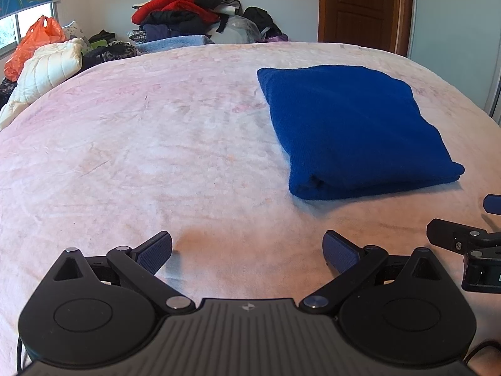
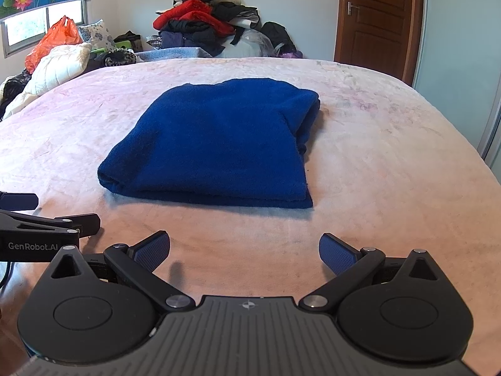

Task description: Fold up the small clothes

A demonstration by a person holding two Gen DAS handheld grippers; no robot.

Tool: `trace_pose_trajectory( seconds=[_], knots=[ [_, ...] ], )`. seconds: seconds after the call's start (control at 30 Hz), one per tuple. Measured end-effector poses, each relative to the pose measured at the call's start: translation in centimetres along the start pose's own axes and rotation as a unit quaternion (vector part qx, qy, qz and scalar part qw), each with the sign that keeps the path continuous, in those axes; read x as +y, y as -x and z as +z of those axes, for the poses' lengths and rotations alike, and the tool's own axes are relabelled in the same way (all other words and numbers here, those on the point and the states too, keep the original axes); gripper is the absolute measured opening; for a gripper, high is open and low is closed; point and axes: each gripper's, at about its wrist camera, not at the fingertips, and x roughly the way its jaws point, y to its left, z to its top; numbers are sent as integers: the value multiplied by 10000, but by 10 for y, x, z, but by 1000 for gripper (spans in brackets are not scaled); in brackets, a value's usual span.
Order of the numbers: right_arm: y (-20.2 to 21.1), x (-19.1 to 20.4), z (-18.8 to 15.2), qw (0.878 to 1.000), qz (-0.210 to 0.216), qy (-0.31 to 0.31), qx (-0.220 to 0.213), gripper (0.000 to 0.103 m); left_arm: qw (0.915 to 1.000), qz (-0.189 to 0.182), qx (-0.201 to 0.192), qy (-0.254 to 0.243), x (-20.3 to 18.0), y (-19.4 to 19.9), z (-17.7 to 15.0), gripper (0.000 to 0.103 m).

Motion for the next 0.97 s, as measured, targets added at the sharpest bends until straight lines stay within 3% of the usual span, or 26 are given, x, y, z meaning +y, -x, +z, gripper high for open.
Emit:
trace_pose_trajectory(
  seconds=[0.67,0.97],
  knots=[
    [-1,0,-1,10000,10,-24,26,102,10000,-8,12,1,0,0,0,103],
    [-2,-1,-2,10000,23,-39,25,102,9995,-15,-192,-231,-2,4,0,103]
  ],
)
